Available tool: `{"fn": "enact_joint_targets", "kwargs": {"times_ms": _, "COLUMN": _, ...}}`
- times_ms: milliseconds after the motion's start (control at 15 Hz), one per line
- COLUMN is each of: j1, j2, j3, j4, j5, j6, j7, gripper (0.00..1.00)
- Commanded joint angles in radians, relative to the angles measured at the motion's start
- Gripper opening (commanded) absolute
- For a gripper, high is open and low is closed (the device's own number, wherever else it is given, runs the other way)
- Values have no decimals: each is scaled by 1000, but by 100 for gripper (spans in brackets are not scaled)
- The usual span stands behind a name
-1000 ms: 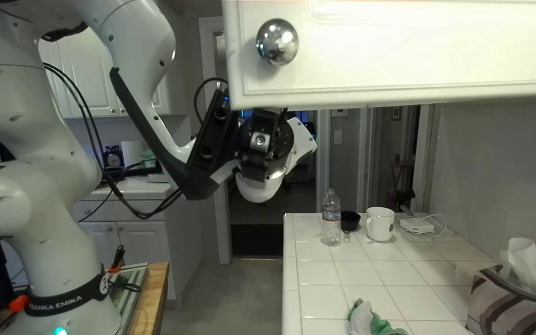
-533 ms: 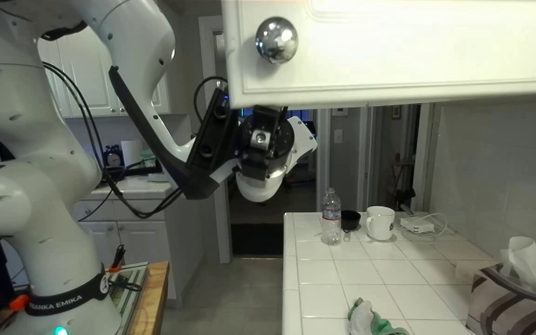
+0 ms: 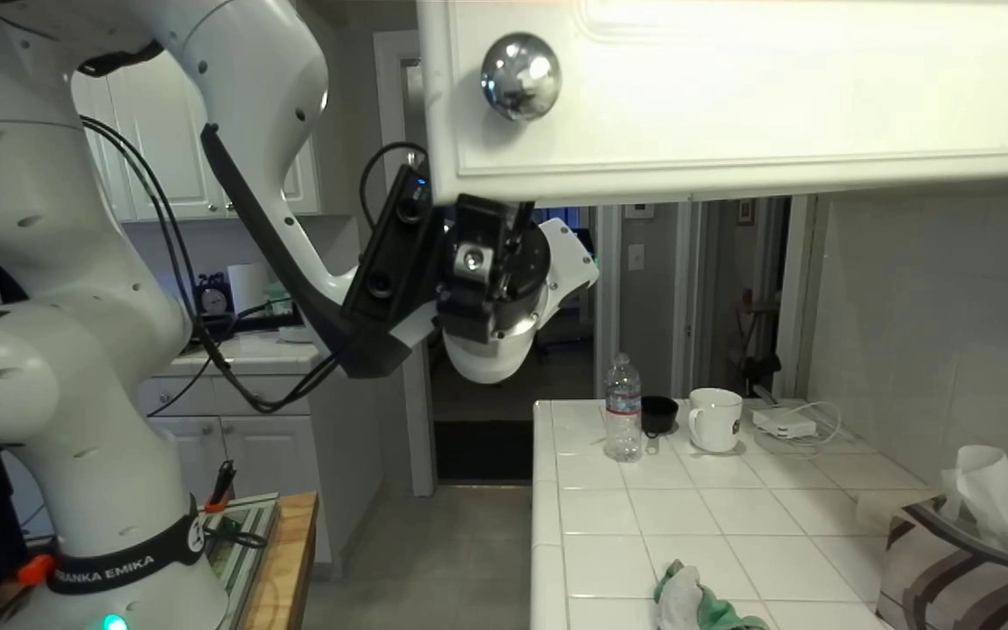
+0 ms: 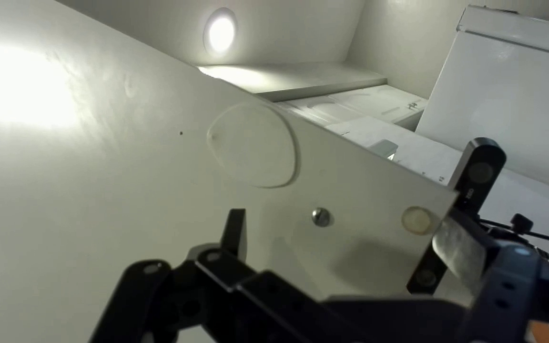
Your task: Fully close the right part of the cabinet
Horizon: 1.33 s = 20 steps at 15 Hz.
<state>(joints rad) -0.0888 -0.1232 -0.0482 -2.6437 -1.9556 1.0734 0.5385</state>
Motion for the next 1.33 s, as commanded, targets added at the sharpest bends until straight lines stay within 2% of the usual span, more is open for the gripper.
{"fn": "enact_joint_targets", "kwargs": {"times_ms": 0, "j1": 11, "j2": -23, "j3": -15, "j4": 2, "j5": -9, "j6": -27, "j7": -18, "gripper": 100}}
{"fn": "enact_joint_targets", "kwargs": {"times_ms": 267, "j1": 36, "j2": -54, "j3": 9, "j4": -10, "j5": -34, "j6": -52, "j7": 5, "gripper": 100}}
{"fn": "enact_joint_targets", "kwargs": {"times_ms": 667, "j1": 115, "j2": -75, "j3": 76, "j4": -18, "j5": -57, "j6": -75, "j7": 16, "gripper": 100}}
{"fn": "enact_joint_targets", "kwargs": {"times_ms": 1267, "j1": 250, "j2": -27, "j3": 185, "j4": -10, "j5": -27, "j6": -56, "j7": 23, "gripper": 100}}
